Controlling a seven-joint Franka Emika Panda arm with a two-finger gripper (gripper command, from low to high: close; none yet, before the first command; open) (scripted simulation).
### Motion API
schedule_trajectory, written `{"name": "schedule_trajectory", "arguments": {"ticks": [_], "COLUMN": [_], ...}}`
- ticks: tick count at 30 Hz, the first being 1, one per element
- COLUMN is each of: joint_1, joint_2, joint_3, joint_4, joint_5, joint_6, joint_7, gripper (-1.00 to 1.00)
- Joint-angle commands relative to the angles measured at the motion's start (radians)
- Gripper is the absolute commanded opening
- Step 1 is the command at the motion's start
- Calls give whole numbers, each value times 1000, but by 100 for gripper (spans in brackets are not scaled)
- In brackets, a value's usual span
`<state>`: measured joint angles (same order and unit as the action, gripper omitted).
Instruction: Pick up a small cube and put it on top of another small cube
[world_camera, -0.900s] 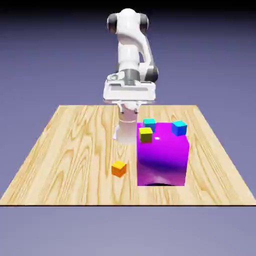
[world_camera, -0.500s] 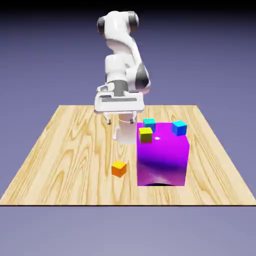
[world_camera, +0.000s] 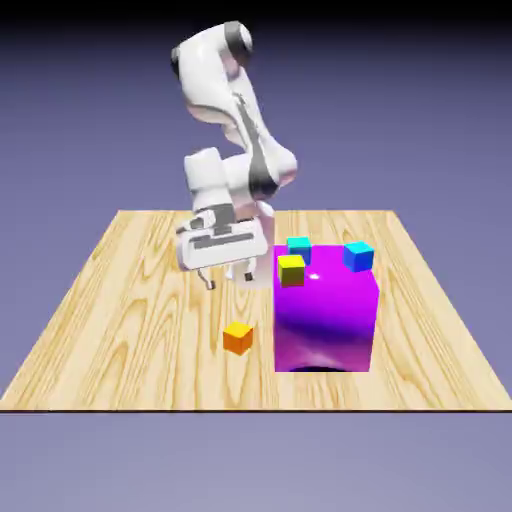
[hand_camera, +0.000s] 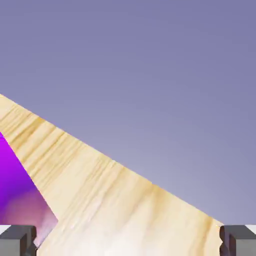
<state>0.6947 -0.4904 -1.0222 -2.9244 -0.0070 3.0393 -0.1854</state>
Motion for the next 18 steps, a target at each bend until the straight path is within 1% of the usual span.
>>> {"name": "schedule_trajectory", "arguments": {"ticks": [1, 18], "joint_1": [24, 445], "joint_2": [3, 43], "joint_3": [-36, -649], "joint_4": [-4, -66], "joint_5": [0, -1], "joint_6": [0, 13], "joint_7": [-33, -570], "gripper": [0, 0]}}
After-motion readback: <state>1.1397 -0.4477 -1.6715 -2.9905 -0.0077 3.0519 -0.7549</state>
